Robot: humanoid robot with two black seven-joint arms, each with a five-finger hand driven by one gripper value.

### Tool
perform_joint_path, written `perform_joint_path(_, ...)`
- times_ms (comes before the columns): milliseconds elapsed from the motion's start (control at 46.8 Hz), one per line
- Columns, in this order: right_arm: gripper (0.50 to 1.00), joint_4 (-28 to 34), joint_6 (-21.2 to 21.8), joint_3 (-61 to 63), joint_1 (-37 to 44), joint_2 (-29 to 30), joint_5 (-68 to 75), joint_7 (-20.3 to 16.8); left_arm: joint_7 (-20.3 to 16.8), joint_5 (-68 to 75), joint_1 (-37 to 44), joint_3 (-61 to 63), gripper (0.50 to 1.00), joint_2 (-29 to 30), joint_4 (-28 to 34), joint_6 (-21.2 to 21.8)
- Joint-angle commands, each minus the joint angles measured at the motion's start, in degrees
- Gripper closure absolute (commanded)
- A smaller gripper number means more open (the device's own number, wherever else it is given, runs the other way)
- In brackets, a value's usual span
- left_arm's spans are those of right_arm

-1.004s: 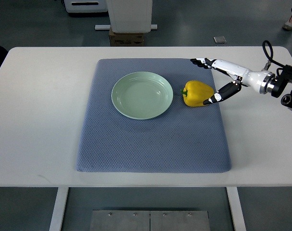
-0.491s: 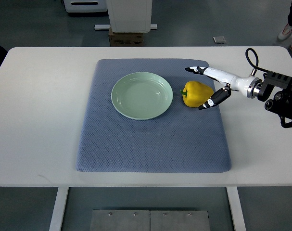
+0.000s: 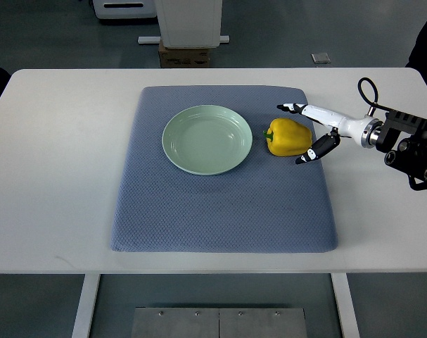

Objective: Place yellow pepper on plate with right hand
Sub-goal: 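Wrap the right hand fingers around the yellow pepper, then lift the pepper with the right hand and carry it over the plate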

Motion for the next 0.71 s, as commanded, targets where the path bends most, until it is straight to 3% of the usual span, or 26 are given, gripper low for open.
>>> perform_joint_path(0,0.502,-0.9,-0.1,0.0,-0.4,0.4,0.0,0.0,0.0,0.0,0.0,0.0,0.500,0.0,0.0,0.0)
perform_joint_path(470,0.632,-4.0,-0.1,-1.4,-0.7,2.4,0.0,-0.8,0.0,0.0,0.0,0.0,0.500,0.0,0.0,0.0)
perform_joint_path(556,0.676,-4.6,-0.1,-1.5,-0.7,2.9,0.0,-0.8,0.0,0.0,0.0,0.0,0.500,0.0,0.0,0.0)
perform_joint_path(684,0.783,-5.3,0.0,-1.4,-0.8,3.1,0.0,-0.8,0.0,0.0,0.0,0.0,0.500,0.0,0.0,0.0)
